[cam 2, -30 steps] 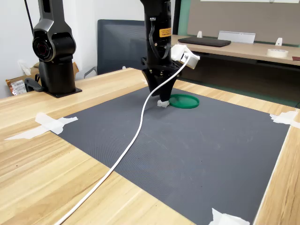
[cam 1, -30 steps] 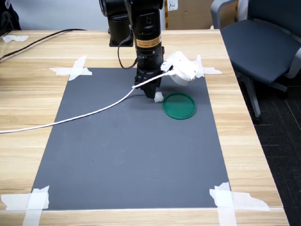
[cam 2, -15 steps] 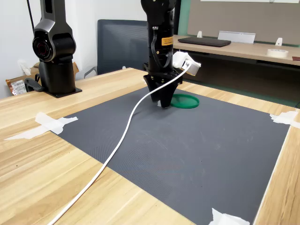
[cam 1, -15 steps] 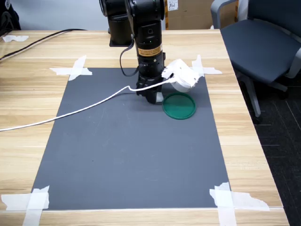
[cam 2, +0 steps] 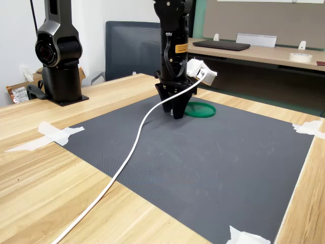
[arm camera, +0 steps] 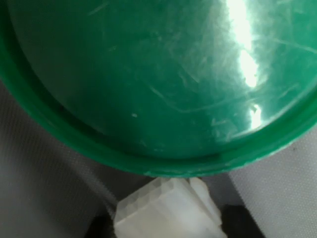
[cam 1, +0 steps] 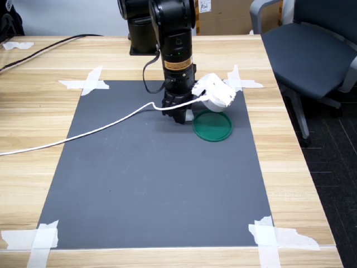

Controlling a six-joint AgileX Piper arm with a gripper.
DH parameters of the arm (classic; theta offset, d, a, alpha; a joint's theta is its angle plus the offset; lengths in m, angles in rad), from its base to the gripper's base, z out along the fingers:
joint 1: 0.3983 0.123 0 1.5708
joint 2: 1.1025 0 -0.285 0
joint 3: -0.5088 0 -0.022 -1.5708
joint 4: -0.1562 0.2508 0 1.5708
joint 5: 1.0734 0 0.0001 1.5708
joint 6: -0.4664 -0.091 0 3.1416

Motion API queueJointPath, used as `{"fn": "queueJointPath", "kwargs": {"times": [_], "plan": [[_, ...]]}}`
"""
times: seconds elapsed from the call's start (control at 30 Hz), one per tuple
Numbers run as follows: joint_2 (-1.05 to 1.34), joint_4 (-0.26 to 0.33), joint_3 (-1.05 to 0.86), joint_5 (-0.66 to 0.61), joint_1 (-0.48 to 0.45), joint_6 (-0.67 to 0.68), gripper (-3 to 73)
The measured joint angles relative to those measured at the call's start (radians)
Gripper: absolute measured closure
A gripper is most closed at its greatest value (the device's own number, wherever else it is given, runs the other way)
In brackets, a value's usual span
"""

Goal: Grasp a white terminal and put it in the green lid.

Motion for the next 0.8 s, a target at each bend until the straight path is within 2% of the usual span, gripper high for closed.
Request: {"fn": "queueJointPath", "kwargs": {"times": [0.1, 0.27, 0.8], "plan": [[0.000, 0.000, 0.000, 0.000, 0.000, 0.000, 27.5], [0.000, 0.000, 0.000, 0.000, 0.000, 0.000, 35.9], [0.149, 0.000, 0.000, -0.037, 0.000, 0.000, 35.9]]}}
